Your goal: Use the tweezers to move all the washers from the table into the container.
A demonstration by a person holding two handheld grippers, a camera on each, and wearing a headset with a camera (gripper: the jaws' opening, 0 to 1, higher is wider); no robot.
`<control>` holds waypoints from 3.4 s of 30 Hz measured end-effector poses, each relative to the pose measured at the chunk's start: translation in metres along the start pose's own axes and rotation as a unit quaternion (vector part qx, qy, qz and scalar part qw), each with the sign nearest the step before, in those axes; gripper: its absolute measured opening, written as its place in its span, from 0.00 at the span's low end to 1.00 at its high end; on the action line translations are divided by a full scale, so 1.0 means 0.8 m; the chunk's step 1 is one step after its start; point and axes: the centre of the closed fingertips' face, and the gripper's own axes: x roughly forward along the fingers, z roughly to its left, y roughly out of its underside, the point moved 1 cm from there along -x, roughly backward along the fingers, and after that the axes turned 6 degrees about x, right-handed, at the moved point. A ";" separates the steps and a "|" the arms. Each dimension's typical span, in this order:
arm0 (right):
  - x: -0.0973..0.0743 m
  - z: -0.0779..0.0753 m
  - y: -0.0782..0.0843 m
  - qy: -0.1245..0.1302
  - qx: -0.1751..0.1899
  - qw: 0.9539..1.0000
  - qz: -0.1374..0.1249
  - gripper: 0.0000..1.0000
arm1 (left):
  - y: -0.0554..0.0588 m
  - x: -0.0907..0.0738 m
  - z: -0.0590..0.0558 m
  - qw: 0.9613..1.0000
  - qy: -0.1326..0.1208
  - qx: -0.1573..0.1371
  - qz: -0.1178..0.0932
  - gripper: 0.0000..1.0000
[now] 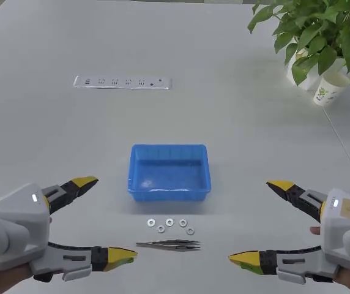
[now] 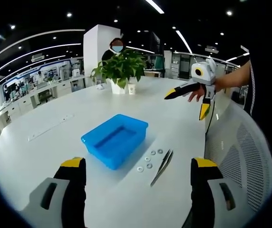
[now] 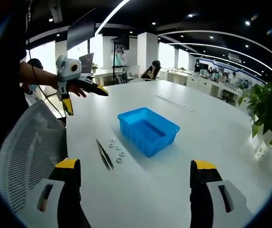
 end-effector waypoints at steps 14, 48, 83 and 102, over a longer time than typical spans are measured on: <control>0.003 0.001 0.001 -0.004 -0.002 1.000 0.005 0.96 | 0.011 0.005 -0.007 1.000 0.018 0.009 0.023 0.92; 0.026 0.024 0.014 -0.061 -0.024 0.997 0.030 0.79 | 0.067 0.048 -0.041 0.976 0.144 0.105 0.124 0.38; 0.093 0.072 0.045 -0.173 -0.120 0.969 0.130 0.38 | 0.104 0.083 -0.054 0.930 0.234 0.190 0.212 0.12; 0.124 0.082 0.054 -0.191 -0.155 0.956 0.163 0.27 | 0.104 0.086 -0.051 0.926 0.233 0.200 0.221 0.05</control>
